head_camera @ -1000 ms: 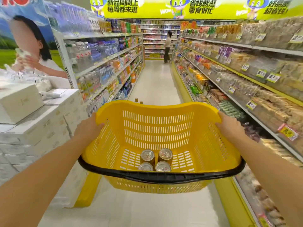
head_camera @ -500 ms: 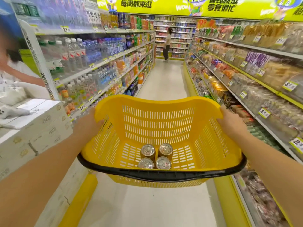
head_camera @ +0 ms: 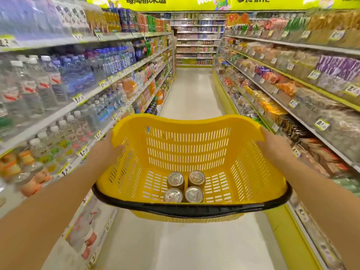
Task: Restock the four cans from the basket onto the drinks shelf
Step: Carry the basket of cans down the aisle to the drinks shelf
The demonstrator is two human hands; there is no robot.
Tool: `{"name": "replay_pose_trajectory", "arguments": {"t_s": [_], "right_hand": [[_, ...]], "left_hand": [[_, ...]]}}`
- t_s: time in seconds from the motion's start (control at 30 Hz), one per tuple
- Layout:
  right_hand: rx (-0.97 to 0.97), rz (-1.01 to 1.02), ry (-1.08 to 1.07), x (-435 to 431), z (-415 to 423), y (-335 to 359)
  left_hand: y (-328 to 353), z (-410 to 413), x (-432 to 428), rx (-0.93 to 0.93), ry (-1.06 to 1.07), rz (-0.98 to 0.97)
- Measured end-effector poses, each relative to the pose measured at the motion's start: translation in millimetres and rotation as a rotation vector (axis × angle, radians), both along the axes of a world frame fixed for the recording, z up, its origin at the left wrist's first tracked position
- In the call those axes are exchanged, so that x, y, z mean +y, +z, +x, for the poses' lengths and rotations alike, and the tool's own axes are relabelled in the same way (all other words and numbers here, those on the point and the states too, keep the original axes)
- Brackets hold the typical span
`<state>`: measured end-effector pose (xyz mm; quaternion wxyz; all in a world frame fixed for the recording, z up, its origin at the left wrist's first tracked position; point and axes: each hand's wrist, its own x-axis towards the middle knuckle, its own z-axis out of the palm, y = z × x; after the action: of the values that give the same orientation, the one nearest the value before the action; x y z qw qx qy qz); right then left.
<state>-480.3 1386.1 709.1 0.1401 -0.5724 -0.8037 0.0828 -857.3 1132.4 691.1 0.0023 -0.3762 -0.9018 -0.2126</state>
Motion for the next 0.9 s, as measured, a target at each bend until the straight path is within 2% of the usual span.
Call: {"name": "replay_pose_trajectory", "arguments": {"t_s": [0.23, 0.47, 0.9], "right_hand": [[-0.023, 0.038, 0.026, 144, -101, -2], [0.02, 0.03, 0.173, 343, -211, -16], [-0.002, 0.036, 0.204, 639, -418, -17]], "left_hand": [[-6, -95, 140, 0.036, 0.061, -0.041], [-26, -189, 299, -0.048, 0.145, -0.006], [-32, -363, 575, 0.013, 0.237, -0.009]]}}
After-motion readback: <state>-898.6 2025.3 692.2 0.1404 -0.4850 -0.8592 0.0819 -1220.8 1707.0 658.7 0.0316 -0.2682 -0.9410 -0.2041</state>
